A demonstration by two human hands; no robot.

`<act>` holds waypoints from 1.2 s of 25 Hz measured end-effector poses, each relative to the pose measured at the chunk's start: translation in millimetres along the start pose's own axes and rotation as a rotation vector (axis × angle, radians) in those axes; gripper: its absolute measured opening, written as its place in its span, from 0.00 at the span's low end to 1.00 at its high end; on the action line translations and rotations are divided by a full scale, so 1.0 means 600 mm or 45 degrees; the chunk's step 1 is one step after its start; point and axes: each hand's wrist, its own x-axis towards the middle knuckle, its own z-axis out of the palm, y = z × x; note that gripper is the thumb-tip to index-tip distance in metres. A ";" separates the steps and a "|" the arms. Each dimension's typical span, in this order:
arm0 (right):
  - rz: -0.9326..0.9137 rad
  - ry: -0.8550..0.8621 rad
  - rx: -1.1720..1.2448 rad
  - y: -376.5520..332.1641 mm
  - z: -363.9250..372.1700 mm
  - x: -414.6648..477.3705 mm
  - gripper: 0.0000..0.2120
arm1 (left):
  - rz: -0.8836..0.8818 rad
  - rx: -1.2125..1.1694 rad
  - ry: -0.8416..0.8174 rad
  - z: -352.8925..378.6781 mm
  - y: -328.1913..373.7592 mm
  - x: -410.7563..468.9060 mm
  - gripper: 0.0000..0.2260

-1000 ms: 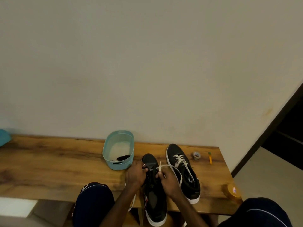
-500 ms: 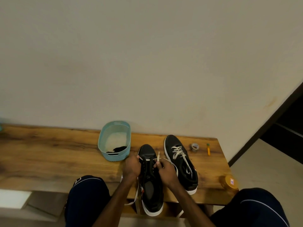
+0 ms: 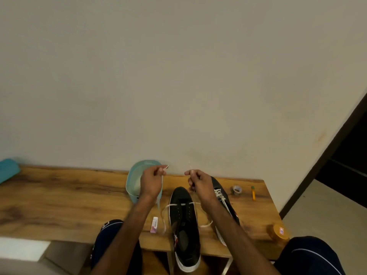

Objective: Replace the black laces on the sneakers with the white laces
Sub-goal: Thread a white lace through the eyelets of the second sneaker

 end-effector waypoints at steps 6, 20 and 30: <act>-0.368 -0.093 0.247 -0.248 0.046 -0.007 0.13 | 0.318 -0.573 -0.014 -0.046 0.270 -0.019 0.07; -0.588 0.065 0.107 -0.383 0.034 -0.032 0.04 | 0.314 -0.546 0.085 -0.062 0.371 -0.032 0.05; 0.013 -0.013 -1.016 0.044 -0.044 0.009 0.09 | -0.253 0.046 -0.199 0.025 -0.048 -0.077 0.13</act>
